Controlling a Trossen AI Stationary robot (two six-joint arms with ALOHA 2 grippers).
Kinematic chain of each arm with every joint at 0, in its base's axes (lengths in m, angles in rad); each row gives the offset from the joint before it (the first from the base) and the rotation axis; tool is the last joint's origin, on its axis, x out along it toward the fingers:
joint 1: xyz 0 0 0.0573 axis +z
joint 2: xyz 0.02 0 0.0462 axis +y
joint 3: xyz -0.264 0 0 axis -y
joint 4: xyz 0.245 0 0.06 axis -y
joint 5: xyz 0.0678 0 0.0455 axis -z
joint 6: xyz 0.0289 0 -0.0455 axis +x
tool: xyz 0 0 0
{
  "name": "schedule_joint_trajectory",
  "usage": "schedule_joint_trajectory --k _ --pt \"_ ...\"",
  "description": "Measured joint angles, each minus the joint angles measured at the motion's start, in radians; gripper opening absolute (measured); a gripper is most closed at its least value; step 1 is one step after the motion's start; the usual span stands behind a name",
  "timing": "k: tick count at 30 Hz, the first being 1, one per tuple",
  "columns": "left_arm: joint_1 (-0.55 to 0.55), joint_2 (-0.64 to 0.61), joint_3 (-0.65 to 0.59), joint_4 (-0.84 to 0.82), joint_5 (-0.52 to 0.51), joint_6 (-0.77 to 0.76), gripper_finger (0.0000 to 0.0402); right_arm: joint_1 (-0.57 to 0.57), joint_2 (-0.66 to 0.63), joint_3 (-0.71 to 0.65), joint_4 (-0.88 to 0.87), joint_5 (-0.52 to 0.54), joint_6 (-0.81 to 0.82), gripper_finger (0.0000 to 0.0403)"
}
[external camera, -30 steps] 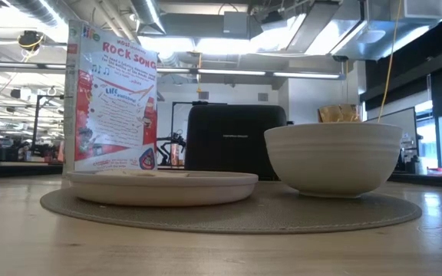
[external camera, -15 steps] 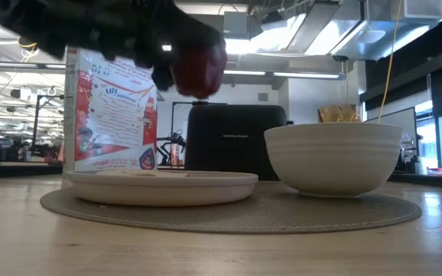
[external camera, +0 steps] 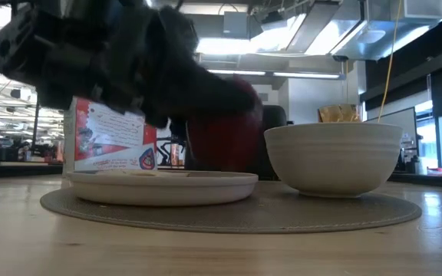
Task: Arrange a breakfast setting
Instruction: Put the apple from the white bin on the gray plate
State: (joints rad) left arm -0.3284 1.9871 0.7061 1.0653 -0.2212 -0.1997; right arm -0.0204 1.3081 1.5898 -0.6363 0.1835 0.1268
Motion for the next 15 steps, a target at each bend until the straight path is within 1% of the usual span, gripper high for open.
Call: schedule_joint_trajectory --k 3,10,12,15 --pt "0.005 0.035 0.013 -0.001 -0.001 0.011 0.0296 0.0 0.0 0.0 -0.001 0.0 0.002 0.0154" --pt "0.015 0.05 0.013 -0.006 -0.007 0.02 0.0298 0.0 0.0 0.0 -0.007 -0.011 0.045 0.0154" --pt "0.02 0.05 0.014 -0.018 -0.025 -0.008 0.0306 0.0 0.0 0.0 -0.019 -0.019 0.049 0.0155" --pt "0.023 0.05 0.014 -0.037 -0.05 -0.051 0.0331 0.001 0.0 0.0 -0.045 -0.022 0.05 0.0169"
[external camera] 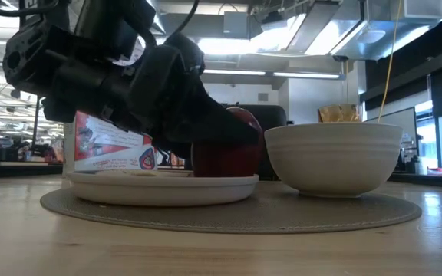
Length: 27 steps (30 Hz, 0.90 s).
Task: Arrange a breakfast setting
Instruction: Put the apple from the white bin on the gray plate, then put the yellow spoon on the top of the gray placemat
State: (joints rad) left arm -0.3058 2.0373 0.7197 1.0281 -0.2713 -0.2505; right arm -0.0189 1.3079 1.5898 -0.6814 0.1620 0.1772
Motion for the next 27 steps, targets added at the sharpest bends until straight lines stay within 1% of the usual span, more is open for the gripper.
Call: schedule_joint_trajectory --k 5,6,9,11,13,16,19,21,24,26,27 --pt "0.0 0.0 0.0 -0.002 -0.001 -0.019 0.0386 0.0 -0.002 0.0 -0.037 0.006 0.029 0.0213" --pt "0.0 -0.004 0.0 -0.004 0.002 -0.031 0.0392 0.0 -0.002 0.0 -0.043 0.011 0.035 0.0221" --pt "0.0 -0.031 0.0 -0.002 0.003 -0.052 0.0394 0.0 -0.008 0.0 -0.099 0.054 0.076 0.0236" --pt "0.0 -0.065 0.0 -0.011 0.003 -0.054 0.0394 0.0 -0.02 0.0 -0.171 0.088 0.122 0.0238" --pt "0.0 -0.103 0.0 -0.023 0.003 -0.043 0.0397 0.0 -0.045 0.0 -0.258 0.099 0.169 0.0237" --pt "0.007 -0.194 0.0 -0.089 0.001 0.001 0.0399 0.001 -0.09 0.0 -0.39 0.096 0.257 0.0235" --pt "0.029 -0.314 0.0 -0.2 0.001 0.025 0.0399 0.034 -0.13 -0.011 -0.549 0.075 0.374 0.0234" --pt "0.052 -0.407 0.0 -0.262 -0.003 0.042 0.0399 0.065 -0.164 -0.052 -0.638 0.029 0.45 0.0234" --pt "0.092 -0.543 0.005 -0.301 -0.03 0.047 0.0399 0.136 -0.217 -0.154 -0.661 -0.042 0.565 0.0234" --pt "0.122 -0.609 0.033 -0.324 -0.028 0.05 0.0399 0.203 -0.243 -0.239 -0.654 -0.101 0.633 0.0234" --pt "0.136 -0.631 0.053 -0.361 -0.026 0.051 0.0399 0.239 -0.25 -0.281 -0.655 -0.122 0.658 0.0234"
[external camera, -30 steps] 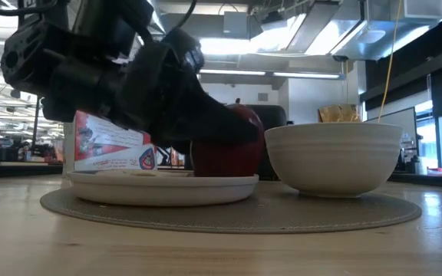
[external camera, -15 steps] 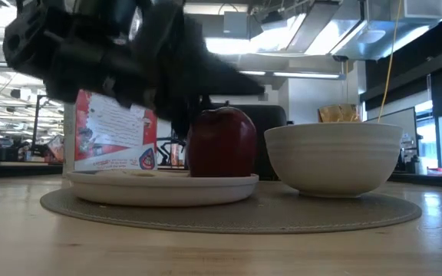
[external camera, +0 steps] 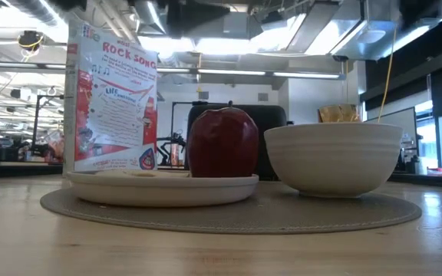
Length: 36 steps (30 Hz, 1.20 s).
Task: Arrange a breakfast setting
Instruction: Put the yellow spoon on the top of the gray placemat
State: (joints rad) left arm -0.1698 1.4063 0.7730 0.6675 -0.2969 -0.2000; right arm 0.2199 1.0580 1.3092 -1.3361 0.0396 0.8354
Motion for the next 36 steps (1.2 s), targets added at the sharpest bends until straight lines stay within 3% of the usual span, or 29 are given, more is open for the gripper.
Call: schedule_joint_trajectory --k 10,16,22,36 --pt "0.098 -0.016 0.297 -0.503 0.064 0.001 0.0399 0.412 -0.022 -0.342 0.02 -0.249 0.217 0.0234" --pt "0.119 -0.016 0.31 -0.522 0.063 -0.007 0.0398 0.559 -0.022 -0.381 0.05 -0.388 0.455 0.0234" --pt "0.12 -0.016 0.31 -0.525 0.063 -0.005 0.0398 0.65 -0.023 -0.373 0.063 -0.603 0.689 0.0234" --pt "0.125 -0.016 0.31 -0.53 0.079 -0.021 0.0398 0.691 -0.023 -0.374 0.124 -0.713 0.977 0.0233"
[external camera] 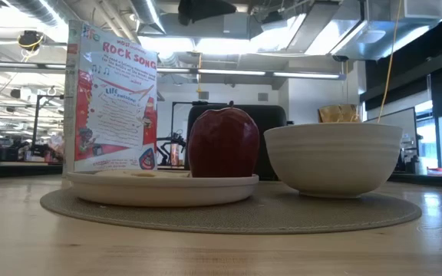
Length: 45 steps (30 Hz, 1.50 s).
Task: Arrange a breakfast setting
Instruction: Put the yellow spoon on the top of the gray placemat
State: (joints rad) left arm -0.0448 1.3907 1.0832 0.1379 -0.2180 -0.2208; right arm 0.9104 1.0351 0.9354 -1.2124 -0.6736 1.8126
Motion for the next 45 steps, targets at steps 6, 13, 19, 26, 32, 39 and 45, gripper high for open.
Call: schedule_joint_trajectory --k 6,13,19,26,32,39,45 --pt "-0.004 0.0 0.0 -0.041 0.0 -0.04 0.0398 0.0 0.0 -0.002 0.012 0.036 0.03 0.0233" --pt "-0.029 0.001 0.0 -0.067 0.0 -0.041 0.0398 0.0 0.0 -0.002 0.012 0.036 0.131 0.0233" --pt "-0.045 0.001 0.0 -0.09 -0.008 -0.041 0.0398 0.0 0.001 -0.002 0.034 0.038 0.196 0.0233" --pt "-0.05 0.001 0.0 -0.104 -0.031 -0.041 0.0398 0.0 0.001 -0.002 0.06 0.07 0.232 0.0233" --pt "-0.05 0.001 0.0 -0.104 -0.033 -0.039 0.0398 0.054 -0.005 -0.003 0.027 0.068 0.279 0.0233" --pt "-0.043 0.001 0.0 -0.103 -0.057 -0.039 0.0398 0.147 -0.005 -0.003 0.07 0.124 0.412 0.0233" --pt "-0.018 0.001 0.0 -0.101 -0.053 -0.038 0.0398 0.152 -0.004 -0.003 0.105 0.205 0.446 0.0232"
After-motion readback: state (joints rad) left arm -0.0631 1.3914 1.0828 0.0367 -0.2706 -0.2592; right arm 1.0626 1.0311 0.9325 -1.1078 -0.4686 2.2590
